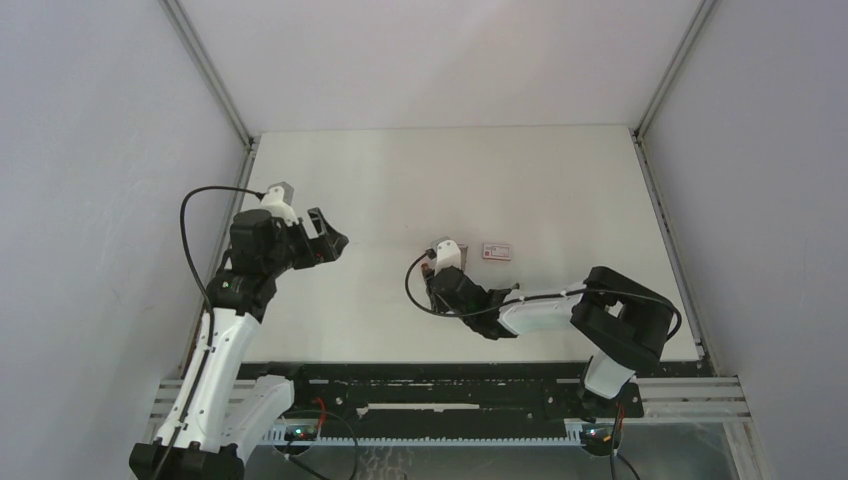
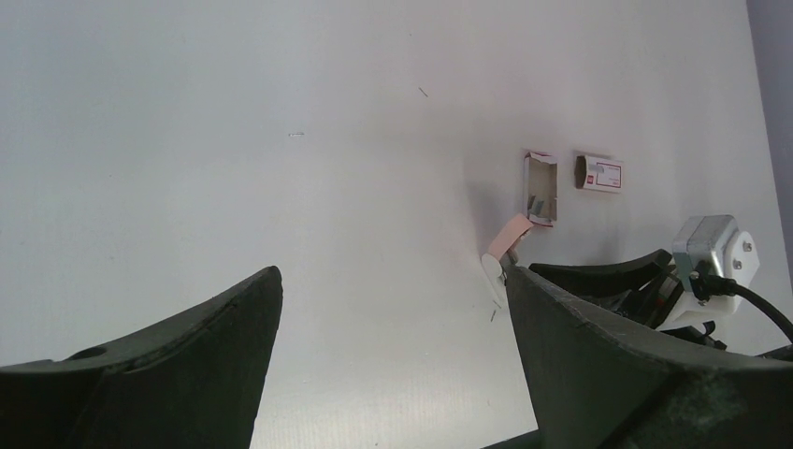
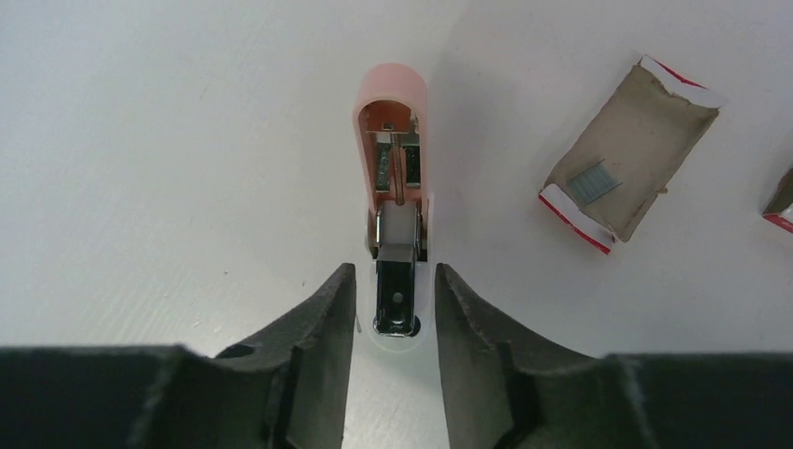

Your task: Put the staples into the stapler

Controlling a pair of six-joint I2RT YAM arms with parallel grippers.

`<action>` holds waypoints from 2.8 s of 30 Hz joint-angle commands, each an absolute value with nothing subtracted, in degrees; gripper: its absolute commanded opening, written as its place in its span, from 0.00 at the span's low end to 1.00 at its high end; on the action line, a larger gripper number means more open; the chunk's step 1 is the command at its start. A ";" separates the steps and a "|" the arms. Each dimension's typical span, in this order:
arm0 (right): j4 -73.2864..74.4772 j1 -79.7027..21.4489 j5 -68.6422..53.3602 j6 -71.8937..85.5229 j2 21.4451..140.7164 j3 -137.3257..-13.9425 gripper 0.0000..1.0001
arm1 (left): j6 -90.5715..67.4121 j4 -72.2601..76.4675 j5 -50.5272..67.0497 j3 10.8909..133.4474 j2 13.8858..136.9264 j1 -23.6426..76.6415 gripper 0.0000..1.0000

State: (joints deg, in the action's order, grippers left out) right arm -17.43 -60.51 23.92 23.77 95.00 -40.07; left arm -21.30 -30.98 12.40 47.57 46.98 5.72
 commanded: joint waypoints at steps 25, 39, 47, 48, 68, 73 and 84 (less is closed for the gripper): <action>-8.80 -54.11 9.70 24.60 91.86 -48.51 0.33 | -20.74 -28.11 14.57 44.97 47.59 3.78 0.93; -6.96 -53.66 8.53 24.57 95.82 -50.54 0.33 | -20.88 -27.94 15.55 44.87 47.70 3.23 0.93; -6.07 -54.17 9.02 24.94 95.80 -50.54 0.33 | -20.87 -27.87 15.74 44.75 47.61 3.02 0.93; -5.87 -54.34 9.24 24.95 95.84 -50.59 0.33 | -20.91 -27.84 15.85 44.79 47.63 3.07 0.93; -4.48 -55.78 9.87 25.75 96.83 -50.58 0.32 | -21.09 -27.53 16.91 44.55 47.39 2.63 0.93; -4.80 -55.72 9.80 25.96 97.71 -50.54 0.32 | -21.13 -27.38 17.14 44.53 47.46 2.46 0.93; -3.09 -55.73 9.79 26.27 94.15 -50.57 0.32 | -21.10 -27.29 16.83 44.54 47.03 2.14 0.92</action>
State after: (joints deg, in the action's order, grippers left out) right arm -4.32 -55.33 9.37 25.54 97.41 -49.25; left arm -21.39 -29.67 15.88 45.82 47.90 2.90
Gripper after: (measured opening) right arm 0.316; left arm 0.928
